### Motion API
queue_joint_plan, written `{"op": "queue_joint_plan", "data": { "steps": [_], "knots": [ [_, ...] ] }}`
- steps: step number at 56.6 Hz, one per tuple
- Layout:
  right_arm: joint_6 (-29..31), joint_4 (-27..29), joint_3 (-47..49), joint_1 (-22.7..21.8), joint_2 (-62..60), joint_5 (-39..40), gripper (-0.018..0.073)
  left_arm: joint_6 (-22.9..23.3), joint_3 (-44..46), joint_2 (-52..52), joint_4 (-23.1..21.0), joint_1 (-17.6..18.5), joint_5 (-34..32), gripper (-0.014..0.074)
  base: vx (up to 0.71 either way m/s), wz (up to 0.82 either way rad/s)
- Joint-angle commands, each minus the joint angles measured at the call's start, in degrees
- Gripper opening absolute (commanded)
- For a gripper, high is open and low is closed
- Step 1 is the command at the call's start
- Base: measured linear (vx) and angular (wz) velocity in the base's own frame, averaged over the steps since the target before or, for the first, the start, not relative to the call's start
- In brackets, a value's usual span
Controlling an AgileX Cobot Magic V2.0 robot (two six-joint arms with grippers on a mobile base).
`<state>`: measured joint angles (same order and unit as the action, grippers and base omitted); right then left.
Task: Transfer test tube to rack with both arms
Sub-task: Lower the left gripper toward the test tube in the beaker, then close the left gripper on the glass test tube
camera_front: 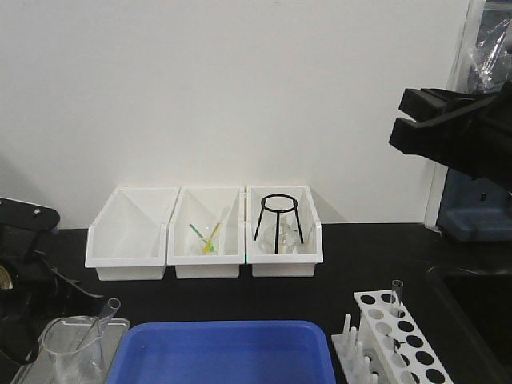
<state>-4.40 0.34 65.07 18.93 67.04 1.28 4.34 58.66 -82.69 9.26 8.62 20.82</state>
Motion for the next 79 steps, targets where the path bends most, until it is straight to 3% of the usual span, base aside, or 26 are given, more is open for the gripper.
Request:
{"op": "queue_joint_plan", "data": {
  "steps": [1, 11, 23, 31, 43, 58, 69, 79],
  "knots": [
    [0.48, -0.71, 2.25, 0.08, -1.24, 2.91, -0.0011, -3.2, 1.61, 1.1, -0.04, 0.37, -4.09, 0.0011, 0.0, 0.0],
    [0.48, -0.71, 2.25, 0.08, -1.24, 2.02, -0.0011, -4.71, 1.84, 1.06, 0.0, 0.37, -4.75, 0.0169, 0.0, 0.0],
    [0.48, -0.71, 2.25, 0.08, -1.24, 2.02, -0.0011, -4.34, 1.84, 0.77, -0.07, 0.37, -4.96, 0.0559, 0.0, 0.0],
    [0.48, -0.71, 2.25, 0.08, -1.24, 1.81, -0.0011, -4.64, 1.84, 0.78, -0.07, 0.37, -6.21, 0.0734, 0.0, 0.0],
    [0.48, -0.71, 2.25, 0.08, -1.24, 1.81, -0.0011, -4.87, 1.84, 0.78, 0.04, 0.84, -6.86, 0.0708, 0.0, 0.0],
    [0.48, -0.71, 2.25, 0.08, -1.24, 1.76, -0.0011, -14.11, 1.84, -1.72, 0.78, 5.53, -6.31, 0.0676, 0.0, 0.0],
    [0.6, -0.71, 2.25, 0.08, -1.24, 1.62, -0.0011, -14.14, 1.84, -3.34, 4.81, 5.53, -5.37, 0.0672, 0.0, 0.0],
    [0.59, -0.71, 2.25, 0.08, -1.24, 1.07, -0.0011, -14.14, 1.84, -4.82, 5.07, 5.53, -6.55, 0.0668, 0.0, 0.0]
  ]
}}
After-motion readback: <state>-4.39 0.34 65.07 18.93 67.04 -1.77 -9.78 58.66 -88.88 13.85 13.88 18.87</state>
